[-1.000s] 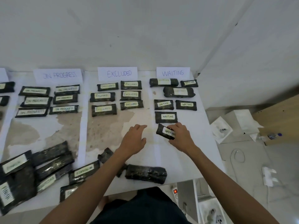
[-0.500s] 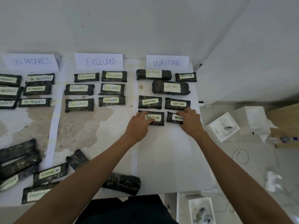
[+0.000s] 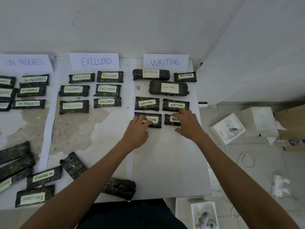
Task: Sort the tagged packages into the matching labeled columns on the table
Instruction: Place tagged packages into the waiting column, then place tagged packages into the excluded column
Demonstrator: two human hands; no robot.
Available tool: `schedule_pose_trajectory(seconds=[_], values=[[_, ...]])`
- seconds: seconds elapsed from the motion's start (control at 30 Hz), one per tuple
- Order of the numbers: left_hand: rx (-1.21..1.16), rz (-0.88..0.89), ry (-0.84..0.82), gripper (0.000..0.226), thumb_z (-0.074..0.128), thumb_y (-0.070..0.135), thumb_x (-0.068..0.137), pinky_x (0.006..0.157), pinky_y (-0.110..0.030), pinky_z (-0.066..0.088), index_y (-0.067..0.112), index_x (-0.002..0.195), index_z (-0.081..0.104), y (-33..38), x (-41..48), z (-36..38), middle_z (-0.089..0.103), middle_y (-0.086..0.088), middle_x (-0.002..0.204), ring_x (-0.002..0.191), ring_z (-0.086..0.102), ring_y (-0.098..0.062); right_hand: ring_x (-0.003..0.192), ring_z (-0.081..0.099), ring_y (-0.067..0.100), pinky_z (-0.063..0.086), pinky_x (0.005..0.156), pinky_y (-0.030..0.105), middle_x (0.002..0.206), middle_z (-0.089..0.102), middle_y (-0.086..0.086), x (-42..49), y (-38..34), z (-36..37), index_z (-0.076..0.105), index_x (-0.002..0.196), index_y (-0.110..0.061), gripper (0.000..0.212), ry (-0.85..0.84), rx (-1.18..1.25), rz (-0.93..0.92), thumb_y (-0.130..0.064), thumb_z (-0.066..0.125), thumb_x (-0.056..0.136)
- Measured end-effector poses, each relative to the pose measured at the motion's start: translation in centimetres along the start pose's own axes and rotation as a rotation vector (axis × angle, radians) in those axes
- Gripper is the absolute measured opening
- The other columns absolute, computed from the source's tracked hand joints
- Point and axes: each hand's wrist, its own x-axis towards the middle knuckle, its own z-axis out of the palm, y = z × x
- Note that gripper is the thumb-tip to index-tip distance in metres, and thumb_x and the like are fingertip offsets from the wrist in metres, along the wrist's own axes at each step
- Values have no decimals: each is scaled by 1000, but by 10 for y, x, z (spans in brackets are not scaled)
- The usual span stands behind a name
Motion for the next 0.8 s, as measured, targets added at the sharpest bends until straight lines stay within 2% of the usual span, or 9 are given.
schedule_pose_trajectory(seconds=[0.13, 0.3, 0.47, 0.6, 0.7, 0.8], values=[[-51, 10, -1, 43, 59, 14, 84, 87, -35, 39, 15, 126, 54, 0, -24, -7, 51, -9, 121, 107, 45, -28, 114, 43, 27, 35, 97, 40, 124, 46, 8, -21, -34, 4, 50, 132, -18, 62, 56, 14, -91, -30, 74, 76], [-75, -18, 3, 40, 56, 17, 86, 90, -37, 41, 18, 126, 54, -13, -68, -15, 51, -8, 123, 109, 45, -29, 114, 43, 25, 36, 97, 37, 125, 46, 6, -54, -88, 20, 48, 134, -21, 62, 61, 58, -190, -34, 72, 78], [-75, -54, -14, 38, 56, 19, 87, 89, -37, 42, 19, 125, 54, -34, -123, -17, 51, -8, 122, 108, 46, -29, 112, 45, 25, 38, 93, 36, 128, 45, 6, -90, -137, 44, 45, 136, -22, 62, -14, 75, -234, -34, 70, 80], [-124, -149, -48, 38, 55, 17, 86, 93, -39, 43, 17, 124, 54, -53, -172, -10, 50, -8, 126, 113, 45, -28, 109, 47, 26, 43, 90, 39, 129, 43, 7, -119, -179, 74, 44, 136, -22, 68, -165, 102, -287, -43, 70, 77], [-112, -220, -81, 42, 54, 13, 83, 97, -39, 40, 14, 125, 54, -66, -208, -1, 48, -11, 130, 117, 42, -30, 108, 45, 26, 44, 86, 41, 126, 41, 7, -135, -201, 101, 42, 135, -22, 81, -234, -25, -302, -56, 72, 68], [-94, -226, -136, 51, 60, 17, 79, 100, -39, 39, 15, 128, 52, -77, -235, 8, 45, -13, 133, 121, 41, -32, 106, 44, 28, 43, 80, 40, 121, 40, 9, -142, -207, 119, 38, 135, -20, 81, -212, -113, -288, -51, 72, 68]])
